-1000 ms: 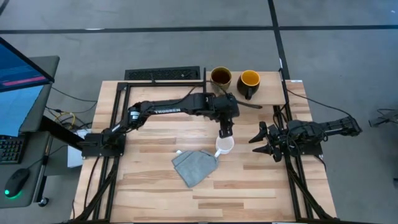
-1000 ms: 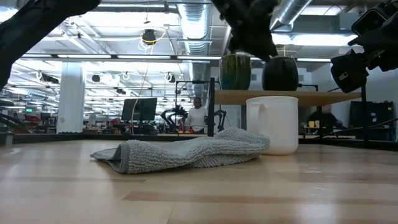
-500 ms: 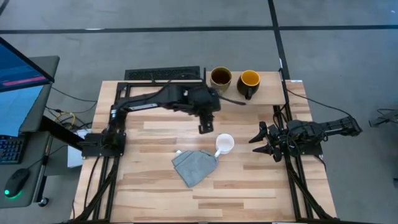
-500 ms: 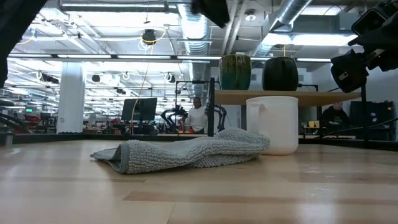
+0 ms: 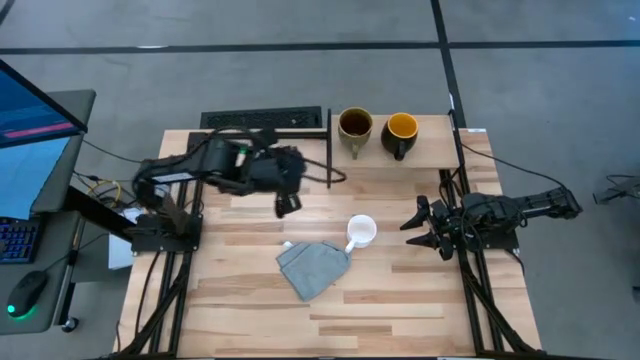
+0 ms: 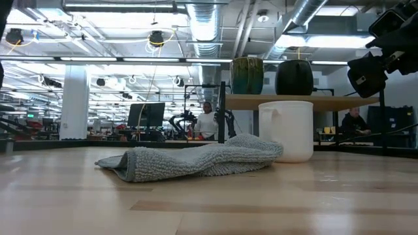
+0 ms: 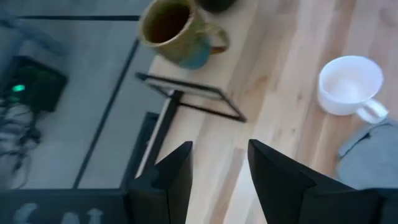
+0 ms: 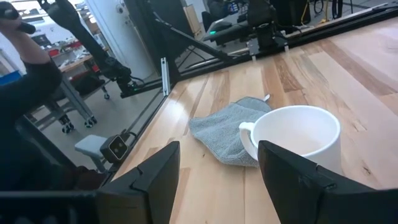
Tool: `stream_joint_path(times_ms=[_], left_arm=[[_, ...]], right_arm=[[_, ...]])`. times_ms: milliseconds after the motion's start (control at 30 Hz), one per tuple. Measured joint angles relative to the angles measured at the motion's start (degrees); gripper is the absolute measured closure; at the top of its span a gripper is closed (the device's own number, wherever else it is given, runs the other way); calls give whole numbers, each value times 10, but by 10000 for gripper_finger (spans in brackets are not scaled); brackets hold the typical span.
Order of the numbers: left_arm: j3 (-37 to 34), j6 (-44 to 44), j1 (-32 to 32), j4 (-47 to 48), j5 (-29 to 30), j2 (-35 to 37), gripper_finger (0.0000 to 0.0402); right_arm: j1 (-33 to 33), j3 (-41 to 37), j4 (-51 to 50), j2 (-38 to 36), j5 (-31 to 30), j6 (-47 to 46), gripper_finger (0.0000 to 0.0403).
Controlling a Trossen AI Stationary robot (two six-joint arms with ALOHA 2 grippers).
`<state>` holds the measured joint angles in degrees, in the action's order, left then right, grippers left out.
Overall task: Stack small to large cups/mugs on shelf
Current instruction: Put the white mug on the shelf
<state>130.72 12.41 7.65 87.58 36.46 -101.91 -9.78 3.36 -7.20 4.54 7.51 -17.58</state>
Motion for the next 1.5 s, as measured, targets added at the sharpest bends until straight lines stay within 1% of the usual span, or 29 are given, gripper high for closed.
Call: stream_joint_path(times_ms=[100, 200, 333, 467, 600, 700, 767, 833, 933, 1033, 1100, 1200, 1367, 1500], left_arm=[[-44, 39, 29, 6, 55, 35, 255], [-111, 88, 57, 11, 106, 76, 255], [-223, 157, 96, 12, 157, 148, 255], [-347, 225, 131, -6, 184, 222, 255], [-488, 242, 161, -81, 196, 305, 255], [-601, 208, 182, -174, 195, 368, 255], [-677, 166, 194, -257, 193, 409, 255], [-751, 117, 199, -355, 178, 447, 255], [-850, 38, 198, -503, 124, 497, 255], [-931, -30, 187, -637, 65, 537, 255], [-971, -59, 182, -695, 34, 563, 255], [-1019, -83, 172, -745, 3, 602, 255], [-1076, -89, 160, -783, -62, 663, 255], [-1107, -113, 156, -811, -85, 701, 255]], right_arm=[[0, 0, 0, 0, 0, 0, 163], [0, 0, 0, 0, 0, 0, 163], [0, 0, 0, 0, 0, 0, 163], [0, 0, 0, 0, 0, 0, 163], [0, 0, 0, 0, 0, 0, 163], [0, 0, 0, 0, 0, 1, 163], [0, 0, 0, 0, 0, 1, 163], [1, 0, 0, 0, 0, 1, 163], [1, 0, 0, 0, -5, 2, 163], [2, 0, 0, 0, -27, 7, 163], [2, 0, 0, 0, -38, 19, 163], [2, 0, 0, 0, -50, 26, 163], [2, 0, 2, 0, -66, 26, 163], [2, 0, 4, 0, -92, 26, 163]])
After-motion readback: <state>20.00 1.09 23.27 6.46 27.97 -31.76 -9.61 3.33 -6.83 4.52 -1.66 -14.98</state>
